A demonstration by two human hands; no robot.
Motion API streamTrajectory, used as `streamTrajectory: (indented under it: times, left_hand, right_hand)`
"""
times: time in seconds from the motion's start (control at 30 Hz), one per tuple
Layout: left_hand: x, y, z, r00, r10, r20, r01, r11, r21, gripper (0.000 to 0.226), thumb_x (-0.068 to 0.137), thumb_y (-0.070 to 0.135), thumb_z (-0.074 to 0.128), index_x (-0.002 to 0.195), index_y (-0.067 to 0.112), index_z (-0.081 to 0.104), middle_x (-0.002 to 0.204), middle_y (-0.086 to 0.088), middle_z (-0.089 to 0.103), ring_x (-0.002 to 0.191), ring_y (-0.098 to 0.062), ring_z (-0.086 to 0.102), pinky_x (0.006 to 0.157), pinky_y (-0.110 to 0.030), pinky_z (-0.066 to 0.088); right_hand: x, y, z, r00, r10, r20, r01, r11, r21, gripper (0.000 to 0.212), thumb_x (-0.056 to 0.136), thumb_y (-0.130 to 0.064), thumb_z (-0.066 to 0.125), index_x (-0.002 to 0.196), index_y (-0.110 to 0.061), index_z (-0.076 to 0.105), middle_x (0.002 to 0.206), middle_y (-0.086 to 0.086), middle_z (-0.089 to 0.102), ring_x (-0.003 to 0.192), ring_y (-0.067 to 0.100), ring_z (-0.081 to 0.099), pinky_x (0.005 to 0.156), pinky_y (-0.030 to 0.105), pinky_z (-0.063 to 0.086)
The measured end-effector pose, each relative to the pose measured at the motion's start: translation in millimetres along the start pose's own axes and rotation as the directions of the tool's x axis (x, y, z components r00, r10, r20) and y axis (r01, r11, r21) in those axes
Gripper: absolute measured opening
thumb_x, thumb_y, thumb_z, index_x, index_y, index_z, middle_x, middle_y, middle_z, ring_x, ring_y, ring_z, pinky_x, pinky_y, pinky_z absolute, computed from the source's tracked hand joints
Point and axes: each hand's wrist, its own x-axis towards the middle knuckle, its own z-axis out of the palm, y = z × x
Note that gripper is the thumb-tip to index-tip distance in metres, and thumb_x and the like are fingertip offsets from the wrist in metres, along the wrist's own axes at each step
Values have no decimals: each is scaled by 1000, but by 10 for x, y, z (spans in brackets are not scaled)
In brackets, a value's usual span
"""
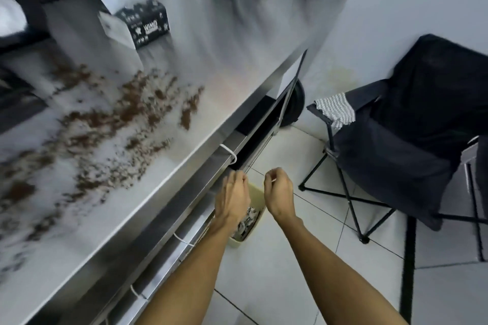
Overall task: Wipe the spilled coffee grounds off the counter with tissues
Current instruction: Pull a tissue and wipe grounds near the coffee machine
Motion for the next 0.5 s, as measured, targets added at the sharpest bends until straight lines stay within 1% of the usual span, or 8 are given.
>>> streamTrajectory:
  times: [0.07,0.13,0.23,0.3,0.37,0.43,0.5]
  left_hand:
    - [19,385,-354,996,37,-80,-42,997,-58,15,102,21,36,100,16,50,92,1,53,83,-16,51,65,-24,38]
    - [55,771,-736,988,48,-149,-67,990,-124,12,102,20,37,99,18,48,89,5,50,77,-12,48,63,-25,37]
    - [159,1262,-1286,964,40,-265,-96,975,-203,11,102,22,37,100,20,47,91,6,53,77,-12,50,60,-28,41]
    - [232,1513,-1662,932,49,-358,-148,956,-255,10,102,21,39,103,17,49,93,3,56,78,-16,53,61,-30,42]
    - [316,1700,-2066,893,36,-448,-182,941,-286,11,102,22,40,105,15,49,93,0,58,78,-19,56,61,-33,44]
    - [378,1807,-2463,864,-23,-503,-157,937,-313,15,103,28,38,108,18,47,93,2,57,76,-19,57,60,-37,47]
    - [408,1848,-2883,813,-75,-577,-151,931,-333,18,103,33,35,108,19,46,91,4,56,75,-17,56,61,-40,49]
  right_hand:
    - [24,-386,-380,994,-98,-55,99,995,23,8,99,-19,45,93,-17,49,89,-3,54,79,14,51,68,25,40]
    - [92,-781,-759,977,-189,-102,193,981,33,7,100,-21,45,96,-17,49,88,-2,53,78,13,50,68,27,42]
    - [257,-1361,-1255,946,-289,-150,301,952,62,8,100,-22,47,101,-15,51,91,-2,53,81,13,51,72,29,45]
    - [363,-1779,-1549,920,-357,-162,374,924,84,9,100,-20,49,103,-13,53,93,-4,53,84,13,53,74,30,46]
    - [460,-2249,-1814,879,-446,-170,465,881,88,10,99,-19,50,104,-11,54,95,-5,53,86,15,54,75,31,47]
    - [510,-2714,-2000,836,-528,-152,544,833,100,10,99,-19,51,104,-11,55,95,-2,55,86,16,54,74,31,47]
    - [515,-3177,-2096,778,-616,-121,627,773,100,9,99,-20,51,103,-13,54,94,-2,55,84,15,53,73,28,45]
